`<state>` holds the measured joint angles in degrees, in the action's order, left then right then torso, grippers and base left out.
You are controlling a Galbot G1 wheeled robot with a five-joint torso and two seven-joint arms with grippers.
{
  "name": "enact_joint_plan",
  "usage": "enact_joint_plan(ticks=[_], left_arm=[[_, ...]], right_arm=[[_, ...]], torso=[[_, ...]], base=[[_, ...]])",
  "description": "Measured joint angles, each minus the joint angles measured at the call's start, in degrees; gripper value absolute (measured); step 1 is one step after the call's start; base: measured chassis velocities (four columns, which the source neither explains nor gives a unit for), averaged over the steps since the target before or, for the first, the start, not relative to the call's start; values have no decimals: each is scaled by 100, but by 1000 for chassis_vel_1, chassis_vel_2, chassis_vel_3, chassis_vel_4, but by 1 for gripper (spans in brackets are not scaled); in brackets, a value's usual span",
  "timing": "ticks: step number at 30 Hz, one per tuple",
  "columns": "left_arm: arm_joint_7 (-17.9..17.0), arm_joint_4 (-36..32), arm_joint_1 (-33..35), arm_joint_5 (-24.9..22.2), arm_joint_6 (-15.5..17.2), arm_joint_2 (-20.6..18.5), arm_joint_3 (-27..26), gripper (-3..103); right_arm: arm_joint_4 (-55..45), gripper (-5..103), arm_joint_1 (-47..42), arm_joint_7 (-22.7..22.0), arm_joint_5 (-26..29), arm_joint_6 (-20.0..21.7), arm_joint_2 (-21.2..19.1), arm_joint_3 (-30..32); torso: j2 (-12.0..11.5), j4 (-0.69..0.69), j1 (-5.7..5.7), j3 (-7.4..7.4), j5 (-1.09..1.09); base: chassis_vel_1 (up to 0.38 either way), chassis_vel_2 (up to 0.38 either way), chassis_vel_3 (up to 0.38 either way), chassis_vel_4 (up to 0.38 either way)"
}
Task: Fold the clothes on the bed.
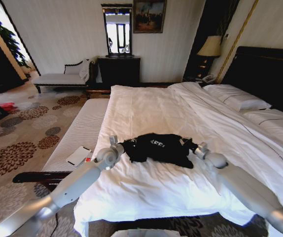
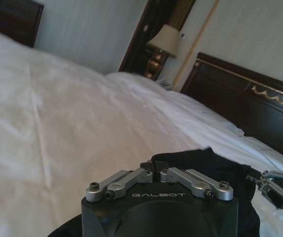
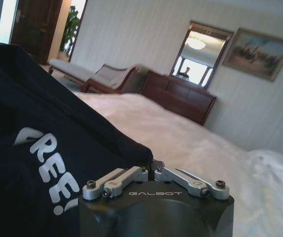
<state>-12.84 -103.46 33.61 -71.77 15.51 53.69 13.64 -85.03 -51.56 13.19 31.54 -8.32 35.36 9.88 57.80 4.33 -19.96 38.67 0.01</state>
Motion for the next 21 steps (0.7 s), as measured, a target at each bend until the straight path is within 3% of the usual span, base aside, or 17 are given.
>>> enact_joint_plan(ticks=[11, 12, 15, 21], left_arm=[[-178, -1024, -302, 18, -9, -464, -58, 1], [-206, -1184, -528, -68, -9, -467, 2, 1], [-275, -1399, -785, -208, -1, -506, 10, 1], [-514, -2061, -1528, -707, 40, -864, -208, 1]], right_arm=[[-1572, 0, -1297, -219, 605, 281, -824, 1729], [-1885, 0, -1757, -264, 798, 346, -1046, 2319], [-2164, 0, -2123, -303, 1007, 411, -1260, 2842], [-2763, 0, -2350, -476, 1748, 646, -1800, 3871]], torso=[[-1, -5, 0, 1, 1], [0, -4, 0, 0, -3], [0, 8, 0, 0, -3], [0, -3, 0, 0, 0]], base=[[0, 0, 0, 0], [0, 0, 0, 0], [0, 0, 0, 0], [0, 0, 0, 0]])
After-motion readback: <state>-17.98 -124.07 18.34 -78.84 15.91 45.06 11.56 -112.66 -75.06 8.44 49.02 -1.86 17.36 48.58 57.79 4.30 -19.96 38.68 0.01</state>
